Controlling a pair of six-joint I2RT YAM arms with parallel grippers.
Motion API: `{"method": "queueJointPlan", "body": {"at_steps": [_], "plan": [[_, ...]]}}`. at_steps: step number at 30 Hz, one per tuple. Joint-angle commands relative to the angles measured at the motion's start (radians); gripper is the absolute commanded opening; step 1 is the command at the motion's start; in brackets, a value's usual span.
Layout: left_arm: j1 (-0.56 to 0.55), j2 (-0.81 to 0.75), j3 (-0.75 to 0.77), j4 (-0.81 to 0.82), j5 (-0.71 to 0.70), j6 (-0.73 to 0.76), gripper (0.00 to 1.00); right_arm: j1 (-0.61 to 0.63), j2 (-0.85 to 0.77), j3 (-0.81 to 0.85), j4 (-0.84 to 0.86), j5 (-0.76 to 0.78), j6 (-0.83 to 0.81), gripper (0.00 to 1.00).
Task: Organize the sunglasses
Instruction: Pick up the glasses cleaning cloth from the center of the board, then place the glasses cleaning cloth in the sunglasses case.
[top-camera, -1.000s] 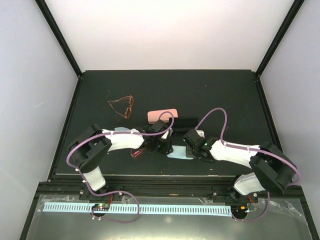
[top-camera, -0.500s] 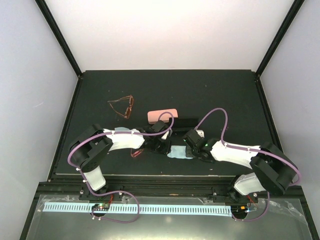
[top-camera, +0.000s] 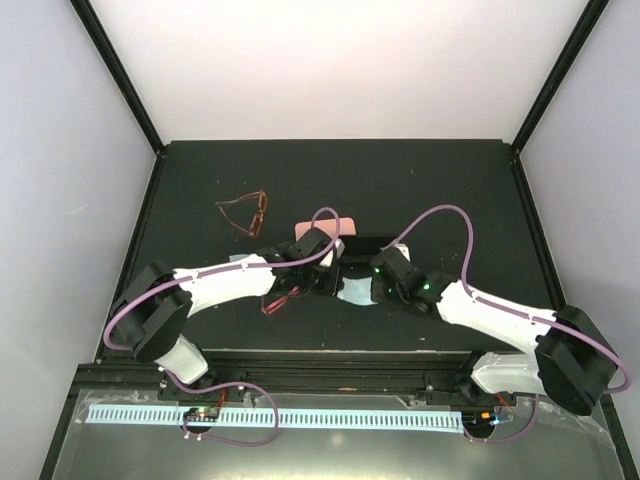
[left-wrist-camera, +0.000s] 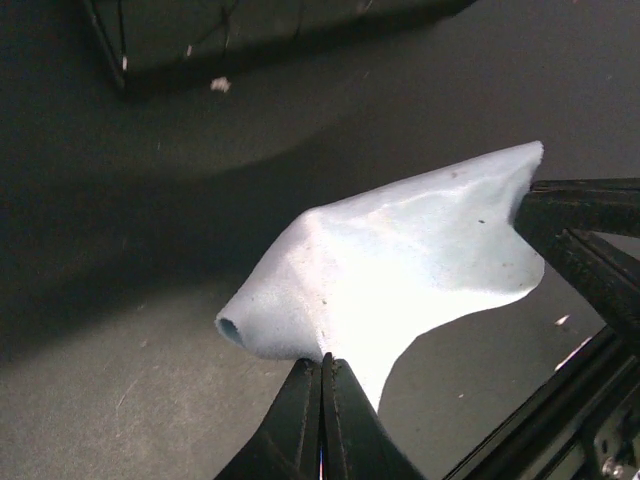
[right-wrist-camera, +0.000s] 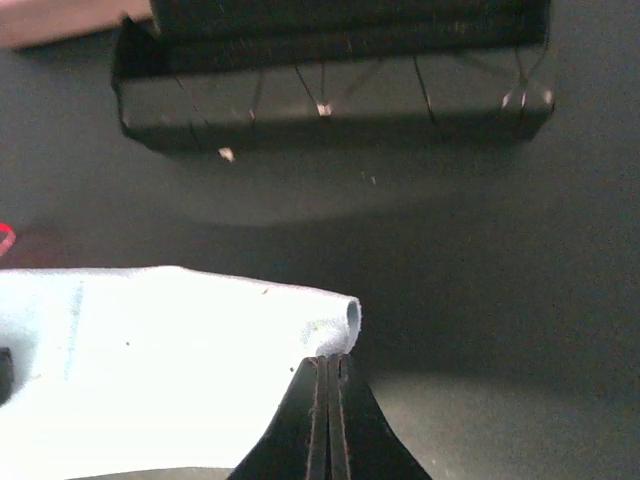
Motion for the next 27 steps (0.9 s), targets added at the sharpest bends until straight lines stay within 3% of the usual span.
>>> {"method": "queueJointPlan", "body": {"at_steps": [1,16,27], "plan": [[0.015,-0.033,0.082,-0.070,-0.049,0.026,0.02,-0.029,-0.020,0.079,-0.038,0.053,-0.060,0.01],[0.112,0.205,0.382,-0.162,-0.042,0.112,0.01,-0.228,0.186,0.276,-0.034,0.038,-0.206,0.01],[0.150,0.346,0.475,-0.173,-0.011,0.131,0.02,-0.284,0.345,0.345,-0.004,0.007,-0.236,0.01]]}}
